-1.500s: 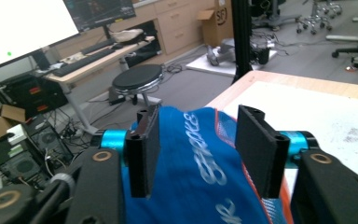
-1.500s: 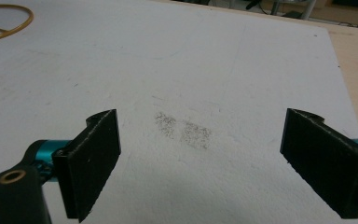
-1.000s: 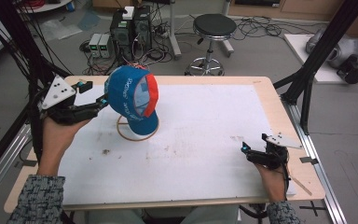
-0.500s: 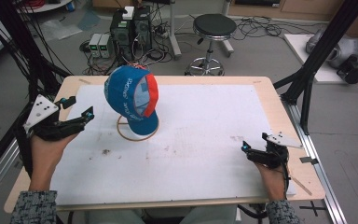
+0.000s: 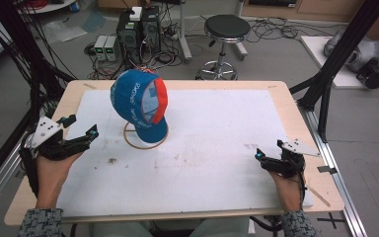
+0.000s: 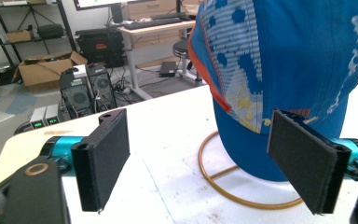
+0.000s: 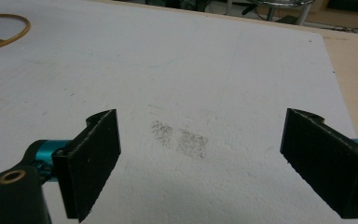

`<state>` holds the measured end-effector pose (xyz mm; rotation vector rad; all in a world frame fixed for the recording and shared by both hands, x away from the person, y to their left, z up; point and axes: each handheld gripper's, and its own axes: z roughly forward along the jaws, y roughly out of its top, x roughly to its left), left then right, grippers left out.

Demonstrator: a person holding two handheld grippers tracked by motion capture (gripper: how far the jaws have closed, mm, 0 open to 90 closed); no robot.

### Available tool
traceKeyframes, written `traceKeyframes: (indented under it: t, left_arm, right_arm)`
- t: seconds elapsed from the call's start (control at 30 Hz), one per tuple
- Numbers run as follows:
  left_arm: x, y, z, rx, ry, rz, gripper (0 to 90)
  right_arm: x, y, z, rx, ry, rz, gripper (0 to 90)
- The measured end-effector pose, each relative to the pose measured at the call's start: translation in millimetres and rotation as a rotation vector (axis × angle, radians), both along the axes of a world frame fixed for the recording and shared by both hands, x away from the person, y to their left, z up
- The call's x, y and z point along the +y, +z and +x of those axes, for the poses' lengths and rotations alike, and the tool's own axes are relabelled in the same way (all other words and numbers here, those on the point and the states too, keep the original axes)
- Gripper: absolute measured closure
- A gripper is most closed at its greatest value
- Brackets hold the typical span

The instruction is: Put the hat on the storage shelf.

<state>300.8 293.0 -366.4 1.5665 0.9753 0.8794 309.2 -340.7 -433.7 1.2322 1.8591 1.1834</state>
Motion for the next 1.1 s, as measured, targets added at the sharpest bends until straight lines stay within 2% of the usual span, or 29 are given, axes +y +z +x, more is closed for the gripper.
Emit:
traceKeyframes:
  t: [0.3,0.37,0.47,0.53,0.87,1.1]
  left_arm:
    - [1.0,-11.6,-3.3,0.021,0.001,-0.001,19.4]
    - [0.9,-14.0,-4.1,0.024,0.001,0.000,19.2]
    - [1.3,-16.7,-4.7,0.033,0.002,0.008,19.1]
    - [3.1,-17.6,-5.5,0.035,0.004,0.005,19.1]
    - [10.8,-22.2,-12.1,0.050,0.010,-0.018,18.7]
    - [7.9,-29.2,-11.2,0.078,0.005,-0.006,18.6]
  right_arm:
    - [1.3,2.5,-1.8,-0.010,-0.004,0.004,11.1]
    - [3.0,3.4,-1.9,-0.028,-0.010,-0.005,11.1]
    - [2.4,7.0,-4.1,-0.069,-0.028,0.007,11.1]
    - [1.1,7.5,-4.2,-0.078,-0.036,0.011,11.1]
    - [4.2,3.8,2.1,-0.040,-0.023,0.017,11.1]
    - [5.1,3.1,4.1,-0.033,-0.021,0.018,11.1]
